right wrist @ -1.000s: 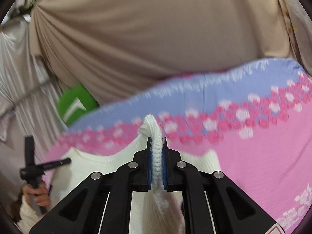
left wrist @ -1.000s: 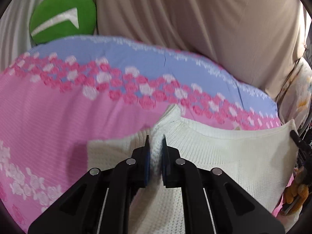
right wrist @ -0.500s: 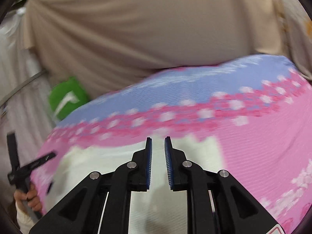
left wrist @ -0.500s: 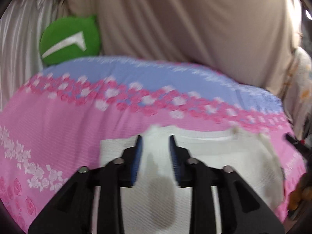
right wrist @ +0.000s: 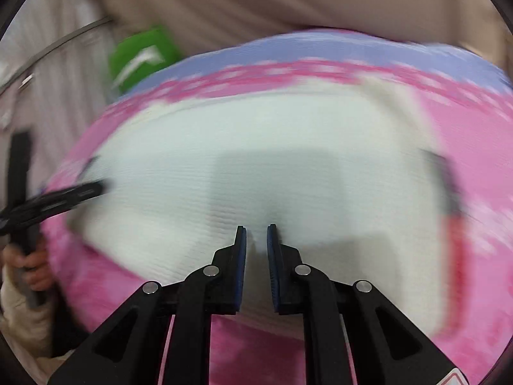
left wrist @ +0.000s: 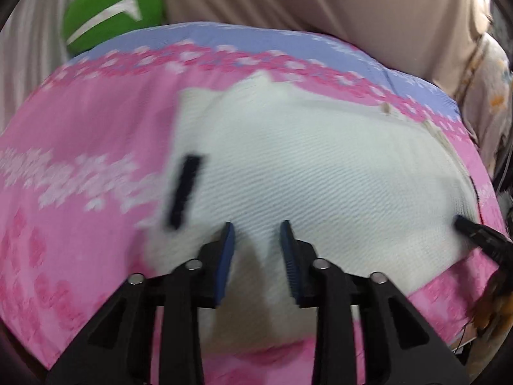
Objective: Fold small clothes
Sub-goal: 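Smooth the folded sweater flat with both tools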
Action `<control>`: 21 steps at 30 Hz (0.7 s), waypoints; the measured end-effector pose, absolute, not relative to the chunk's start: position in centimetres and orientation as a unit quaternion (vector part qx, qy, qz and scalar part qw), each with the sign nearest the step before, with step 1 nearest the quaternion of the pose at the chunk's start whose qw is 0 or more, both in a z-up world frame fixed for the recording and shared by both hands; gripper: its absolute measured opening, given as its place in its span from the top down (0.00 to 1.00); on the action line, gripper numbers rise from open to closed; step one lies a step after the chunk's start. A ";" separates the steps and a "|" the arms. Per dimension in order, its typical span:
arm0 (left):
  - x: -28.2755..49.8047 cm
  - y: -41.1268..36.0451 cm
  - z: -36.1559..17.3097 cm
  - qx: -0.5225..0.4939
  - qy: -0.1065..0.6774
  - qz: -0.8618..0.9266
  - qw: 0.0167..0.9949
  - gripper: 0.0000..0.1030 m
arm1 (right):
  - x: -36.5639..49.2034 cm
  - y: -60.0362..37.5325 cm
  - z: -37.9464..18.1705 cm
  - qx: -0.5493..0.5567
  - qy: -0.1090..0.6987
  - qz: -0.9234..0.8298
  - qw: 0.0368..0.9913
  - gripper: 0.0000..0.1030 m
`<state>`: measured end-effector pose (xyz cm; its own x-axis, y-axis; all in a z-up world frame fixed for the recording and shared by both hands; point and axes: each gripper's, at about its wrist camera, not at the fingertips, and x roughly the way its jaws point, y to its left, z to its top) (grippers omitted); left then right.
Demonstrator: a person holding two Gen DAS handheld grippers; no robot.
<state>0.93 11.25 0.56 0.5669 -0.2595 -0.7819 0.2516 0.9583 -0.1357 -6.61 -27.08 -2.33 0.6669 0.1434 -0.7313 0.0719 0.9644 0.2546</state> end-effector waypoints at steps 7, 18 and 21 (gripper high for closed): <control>-0.3 13.2 3.1 -0.046 0.426 -0.142 0.892 0.77 | -9.7 -33.0 -0.5 0.165 0.374 -0.055 0.911 0.80; 13.0 8.2 3.7 -0.039 0.414 -0.103 0.904 0.34 | 6.5 -32.2 3.0 0.156 0.342 -0.019 0.927 0.35; 14.5 8.2 1.6 -0.035 0.433 -0.085 0.897 0.53 | 8.8 -32.1 0.4 0.159 0.389 -0.018 0.907 0.85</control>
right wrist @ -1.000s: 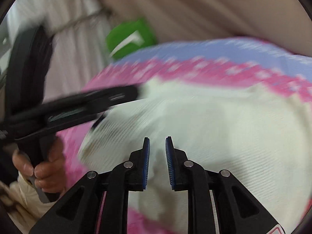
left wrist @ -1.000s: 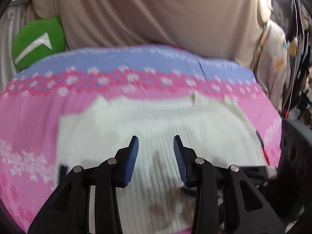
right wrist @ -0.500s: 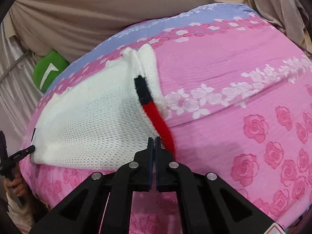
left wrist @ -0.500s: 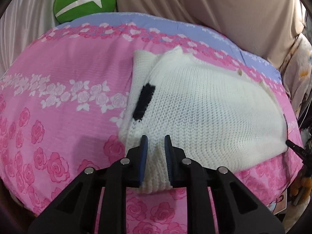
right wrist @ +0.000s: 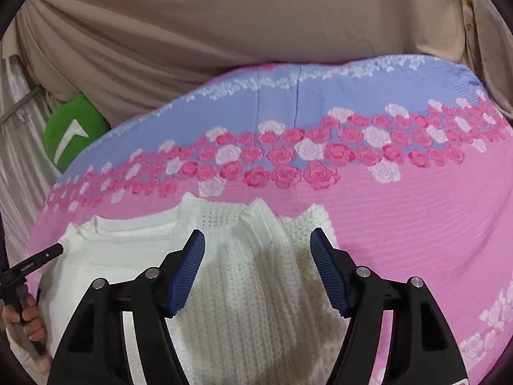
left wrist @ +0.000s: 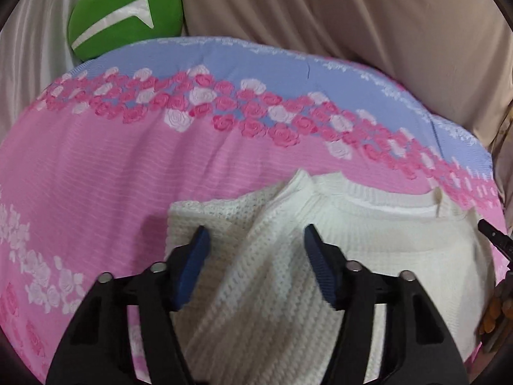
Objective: Fold small clothes
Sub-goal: 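Smooth the folded sweater flat with both tools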
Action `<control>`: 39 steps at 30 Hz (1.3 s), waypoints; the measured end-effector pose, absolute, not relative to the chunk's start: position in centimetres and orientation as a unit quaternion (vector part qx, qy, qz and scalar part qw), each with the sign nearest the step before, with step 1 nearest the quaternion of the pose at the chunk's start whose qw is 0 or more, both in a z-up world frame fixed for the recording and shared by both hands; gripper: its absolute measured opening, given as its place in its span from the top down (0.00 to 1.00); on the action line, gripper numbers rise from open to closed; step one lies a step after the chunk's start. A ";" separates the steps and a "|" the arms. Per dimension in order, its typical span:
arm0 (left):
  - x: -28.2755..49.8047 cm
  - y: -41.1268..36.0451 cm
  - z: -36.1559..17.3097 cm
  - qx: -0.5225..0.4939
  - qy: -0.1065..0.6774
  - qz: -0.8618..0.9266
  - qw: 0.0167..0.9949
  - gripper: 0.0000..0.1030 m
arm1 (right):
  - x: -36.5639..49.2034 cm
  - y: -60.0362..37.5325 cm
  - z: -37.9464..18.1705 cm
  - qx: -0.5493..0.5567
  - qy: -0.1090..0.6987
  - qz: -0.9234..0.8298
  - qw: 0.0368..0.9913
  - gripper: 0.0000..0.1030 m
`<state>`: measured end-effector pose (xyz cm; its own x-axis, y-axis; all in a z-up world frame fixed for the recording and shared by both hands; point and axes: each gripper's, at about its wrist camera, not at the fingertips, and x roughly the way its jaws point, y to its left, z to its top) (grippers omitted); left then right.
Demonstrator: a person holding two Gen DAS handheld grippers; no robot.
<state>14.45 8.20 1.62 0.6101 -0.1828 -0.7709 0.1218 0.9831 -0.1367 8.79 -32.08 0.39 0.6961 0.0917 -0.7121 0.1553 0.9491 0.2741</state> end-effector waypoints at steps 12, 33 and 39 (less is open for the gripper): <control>14.9 8.8 0.8 -0.032 0.414 -0.077 0.906 0.89 | 7.7 -35.4 0.4 0.204 0.372 -0.031 0.905 0.92; 0.1 10.2 0.5 0.019 0.432 -0.109 0.895 0.84 | -5.6 -23.8 -2.1 0.107 0.406 0.051 0.906 0.99; -1.9 13.8 1.3 -0.024 0.441 -0.094 0.892 0.85 | -9.6 -31.1 -1.8 0.148 0.394 -0.058 0.905 1.00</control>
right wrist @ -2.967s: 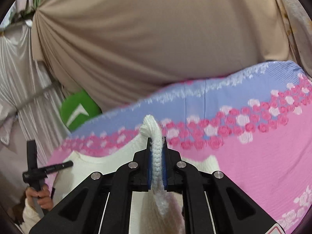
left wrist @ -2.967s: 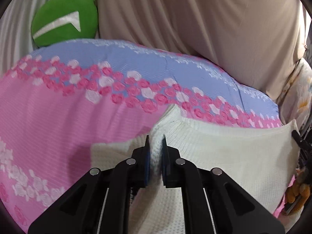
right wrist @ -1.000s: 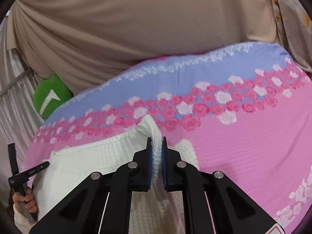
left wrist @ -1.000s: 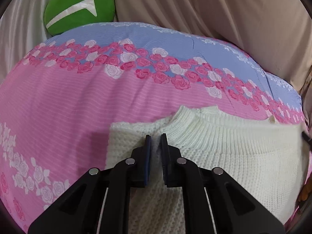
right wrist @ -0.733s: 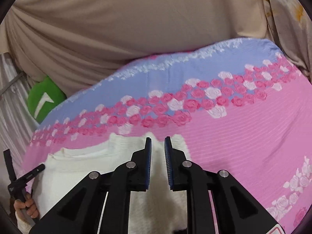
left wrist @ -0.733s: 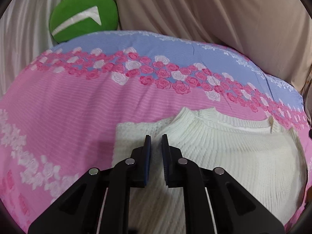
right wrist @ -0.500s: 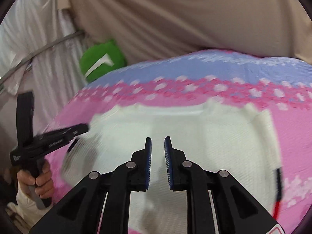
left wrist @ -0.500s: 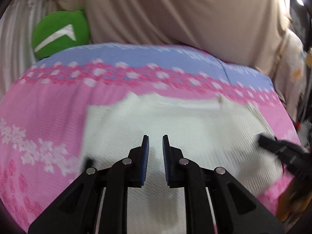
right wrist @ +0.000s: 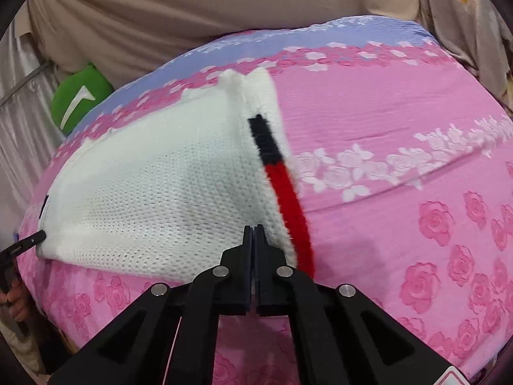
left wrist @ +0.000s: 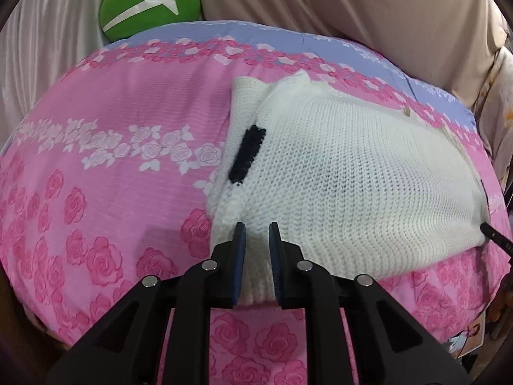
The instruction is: Fold small clothes
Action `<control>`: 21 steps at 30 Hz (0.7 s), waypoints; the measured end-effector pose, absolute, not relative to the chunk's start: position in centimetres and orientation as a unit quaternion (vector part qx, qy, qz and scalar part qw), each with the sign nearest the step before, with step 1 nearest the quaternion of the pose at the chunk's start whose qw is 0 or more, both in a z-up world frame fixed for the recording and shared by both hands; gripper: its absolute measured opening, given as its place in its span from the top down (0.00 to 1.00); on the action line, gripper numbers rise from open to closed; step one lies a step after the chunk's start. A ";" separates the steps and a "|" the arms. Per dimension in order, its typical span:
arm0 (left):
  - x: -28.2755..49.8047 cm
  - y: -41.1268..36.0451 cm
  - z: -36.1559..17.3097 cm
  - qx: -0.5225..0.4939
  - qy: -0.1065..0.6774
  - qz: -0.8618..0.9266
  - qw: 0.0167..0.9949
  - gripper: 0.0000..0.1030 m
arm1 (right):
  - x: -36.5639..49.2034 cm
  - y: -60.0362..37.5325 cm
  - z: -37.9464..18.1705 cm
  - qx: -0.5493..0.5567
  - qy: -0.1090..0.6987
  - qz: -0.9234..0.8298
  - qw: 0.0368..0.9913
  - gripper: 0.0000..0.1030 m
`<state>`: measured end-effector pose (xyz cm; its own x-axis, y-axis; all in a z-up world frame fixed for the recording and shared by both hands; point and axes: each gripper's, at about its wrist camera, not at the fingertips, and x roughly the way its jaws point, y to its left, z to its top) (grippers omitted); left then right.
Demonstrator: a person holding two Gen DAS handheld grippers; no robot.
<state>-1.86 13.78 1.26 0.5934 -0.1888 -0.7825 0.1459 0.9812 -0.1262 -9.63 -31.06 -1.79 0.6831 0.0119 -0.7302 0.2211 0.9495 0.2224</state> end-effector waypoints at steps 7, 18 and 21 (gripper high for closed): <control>0.4 13.7 5.0 -0.054 0.386 -0.072 0.918 0.51 | -3.6 -22.7 4.1 0.128 0.335 0.079 0.930 0.86; 6.3 14.6 -0.2 -0.149 0.450 -0.073 0.878 0.47 | 5.6 -13.4 -1.1 0.084 0.394 0.165 0.900 0.88; 6.7 14.4 0.1 -0.162 0.454 -0.094 0.871 0.67 | 5.5 -13.5 -1.1 0.090 0.387 0.171 0.902 0.88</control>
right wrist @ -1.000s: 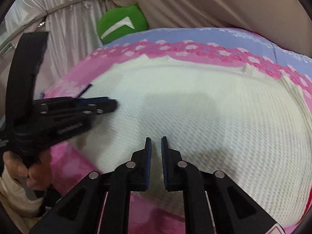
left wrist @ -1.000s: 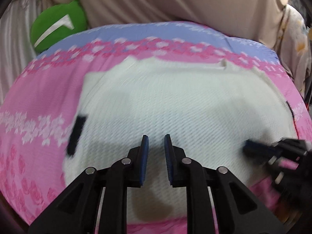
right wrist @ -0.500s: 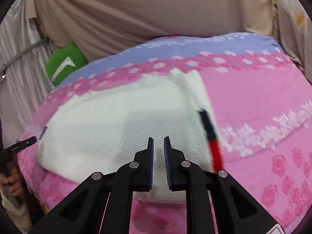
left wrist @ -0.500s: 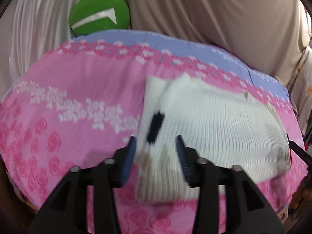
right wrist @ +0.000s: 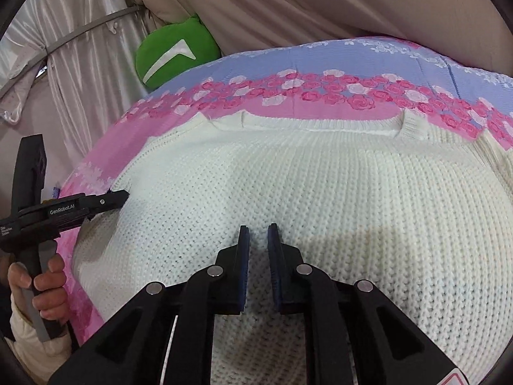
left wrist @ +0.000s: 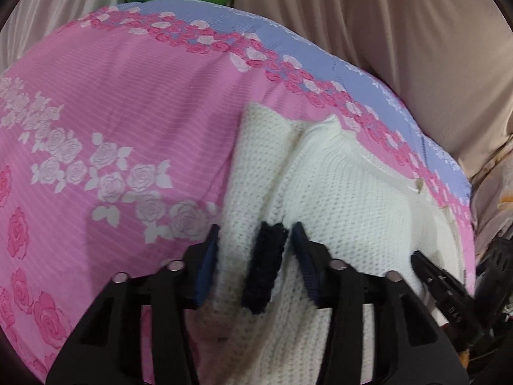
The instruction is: Fold small clothes
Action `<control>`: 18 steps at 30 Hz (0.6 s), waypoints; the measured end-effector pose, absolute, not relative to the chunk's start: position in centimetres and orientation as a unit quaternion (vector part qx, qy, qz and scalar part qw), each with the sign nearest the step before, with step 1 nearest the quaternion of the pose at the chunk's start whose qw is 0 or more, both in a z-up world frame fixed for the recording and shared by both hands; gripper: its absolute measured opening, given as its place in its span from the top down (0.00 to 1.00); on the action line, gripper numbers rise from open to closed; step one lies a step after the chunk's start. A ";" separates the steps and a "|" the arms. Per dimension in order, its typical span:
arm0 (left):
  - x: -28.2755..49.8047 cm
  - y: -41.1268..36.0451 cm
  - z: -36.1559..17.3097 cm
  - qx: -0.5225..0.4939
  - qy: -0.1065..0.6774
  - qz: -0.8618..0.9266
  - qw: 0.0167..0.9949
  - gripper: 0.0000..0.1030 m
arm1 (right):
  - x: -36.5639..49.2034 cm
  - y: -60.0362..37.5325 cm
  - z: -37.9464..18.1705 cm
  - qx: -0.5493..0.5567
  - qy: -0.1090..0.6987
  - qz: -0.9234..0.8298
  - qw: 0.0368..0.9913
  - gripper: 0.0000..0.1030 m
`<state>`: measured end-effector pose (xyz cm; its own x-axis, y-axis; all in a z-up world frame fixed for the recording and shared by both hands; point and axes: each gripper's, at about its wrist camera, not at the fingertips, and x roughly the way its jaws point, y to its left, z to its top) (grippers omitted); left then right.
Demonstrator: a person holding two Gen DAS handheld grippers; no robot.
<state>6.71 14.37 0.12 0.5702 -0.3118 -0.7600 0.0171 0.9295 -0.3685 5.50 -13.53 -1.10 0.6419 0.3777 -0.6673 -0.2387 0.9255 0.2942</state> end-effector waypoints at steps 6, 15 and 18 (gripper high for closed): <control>5.6 10.9 5.1 -0.139 0.410 -0.144 0.890 0.78 | 4.5 -14.5 -0.7 0.114 0.368 0.176 0.906 0.84; 2.5 -3.6 12.2 -0.039 0.338 -0.280 0.898 0.81 | -1.9 -22.1 1.1 0.196 0.322 0.145 0.915 0.69; 2.3 -9.5 11.0 -0.007 0.350 -0.318 0.881 0.84 | -4.7 -25.7 1.3 0.203 0.313 0.092 0.923 0.66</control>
<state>2.29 -9.47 11.02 0.5530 -0.5661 -0.6114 0.5556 0.7973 -0.2357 -4.73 -25.69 1.26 0.7870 0.2976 -0.5404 -0.0432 0.9004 0.4330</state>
